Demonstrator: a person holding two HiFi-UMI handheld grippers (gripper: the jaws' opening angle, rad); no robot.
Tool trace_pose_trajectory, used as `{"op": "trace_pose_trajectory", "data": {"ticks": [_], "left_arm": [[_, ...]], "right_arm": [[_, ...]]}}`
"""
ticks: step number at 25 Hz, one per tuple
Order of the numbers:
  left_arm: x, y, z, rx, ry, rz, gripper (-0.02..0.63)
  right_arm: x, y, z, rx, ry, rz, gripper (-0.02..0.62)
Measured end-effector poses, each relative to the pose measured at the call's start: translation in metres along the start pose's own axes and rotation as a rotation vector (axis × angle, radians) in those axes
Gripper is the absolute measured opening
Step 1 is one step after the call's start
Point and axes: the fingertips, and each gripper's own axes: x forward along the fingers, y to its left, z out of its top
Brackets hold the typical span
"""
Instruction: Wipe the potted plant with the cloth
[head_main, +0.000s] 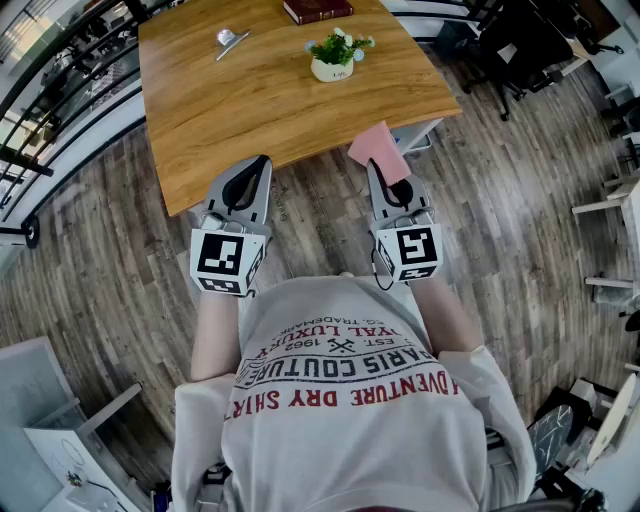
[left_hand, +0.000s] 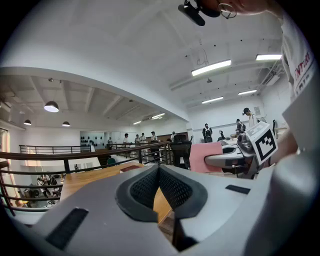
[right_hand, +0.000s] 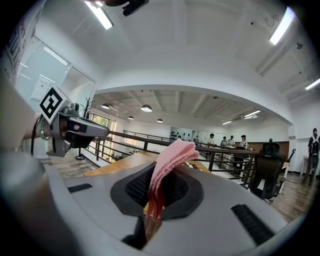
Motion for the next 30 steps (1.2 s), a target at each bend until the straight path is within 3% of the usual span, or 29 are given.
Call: {"op": "trace_pose_trajectory", "data": {"ticks": [20, 25, 30], "left_arm": [[0.018, 0.027, -0.008, -0.065, -0.026, -0.033, 0.015], [0.045, 0.029, -0.023, -0.071, 0.015, -0.009, 0.015], [0.098, 0.031, -0.029, -0.066, 0.048, 0.068, 0.015]], "right_arm": [[0.028, -0.007, 0.003, -0.035, 0.010, -0.021, 0.035], [0.049, -0.036, -0.009, -0.016, 0.008, -0.011, 0.035], [0.092, -0.087, -0.029, -0.003, 0.016, 0.048, 0.035]]}}
